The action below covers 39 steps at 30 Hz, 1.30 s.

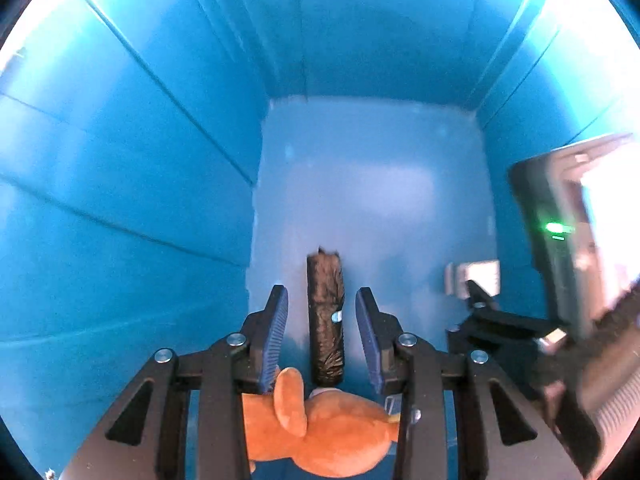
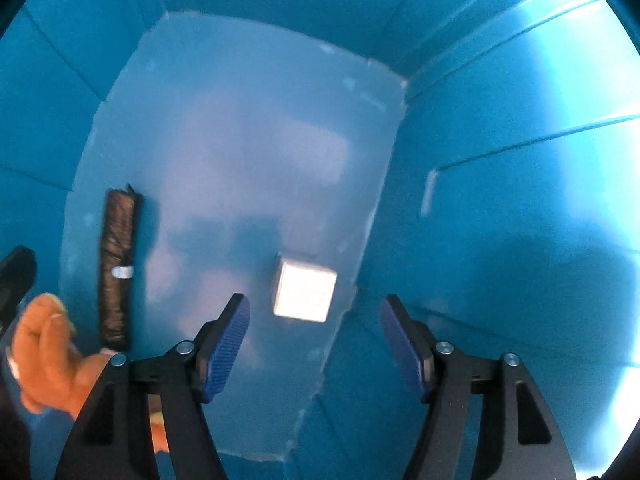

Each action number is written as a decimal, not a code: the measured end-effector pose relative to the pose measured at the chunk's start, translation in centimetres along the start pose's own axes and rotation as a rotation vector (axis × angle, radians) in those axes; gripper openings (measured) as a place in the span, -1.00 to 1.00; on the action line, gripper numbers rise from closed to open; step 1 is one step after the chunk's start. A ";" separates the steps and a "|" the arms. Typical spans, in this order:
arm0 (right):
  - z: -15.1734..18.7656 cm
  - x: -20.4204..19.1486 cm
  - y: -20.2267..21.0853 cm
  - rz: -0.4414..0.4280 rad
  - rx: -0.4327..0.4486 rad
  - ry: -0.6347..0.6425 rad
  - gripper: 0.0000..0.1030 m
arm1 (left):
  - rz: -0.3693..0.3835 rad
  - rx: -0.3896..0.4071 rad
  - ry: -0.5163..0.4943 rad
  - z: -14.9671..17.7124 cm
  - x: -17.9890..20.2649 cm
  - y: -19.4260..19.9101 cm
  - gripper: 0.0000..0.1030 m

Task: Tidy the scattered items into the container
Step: 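Lower the cylinder into the bin and open the left gripper while the right releases the box, then withdraw both open grippers from the bin toward the pile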

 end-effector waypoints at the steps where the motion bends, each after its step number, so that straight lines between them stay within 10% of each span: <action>1: 0.0 0.1 1.2 -0.006 0.019 -0.003 0.31 | 0.016 0.034 -0.001 -0.2 -0.2 1.3 -0.33; 9: 0.8 1.1 11.1 -0.070 0.209 -0.021 0.49 | 0.115 0.291 0.000 2.7 0.1 10.7 -0.33; 11: 1.5 1.8 12.8 -0.094 0.271 -0.018 0.51 | 0.349 0.341 0.155 3.9 0.4 12.5 -0.30; 26: 16.0 6.2 24.5 -0.253 0.658 -0.061 0.79 | 0.319 0.729 0.212 14.4 -0.7 23.7 0.24; 39: 29.8 14.5 22.2 -0.248 0.864 -0.135 0.98 | 0.270 0.962 0.239 23.5 10.3 32.8 0.84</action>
Point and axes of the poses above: each gripper's, at about its wrist camera, not at the fingertips, and y roughly against the way its jaws point, x to its right, z to its underside, the point moved 9 cm from there along -y, roughly the way its jaws point, and after that the axes turned 10 degrees about -x, right-handed, at the moved point
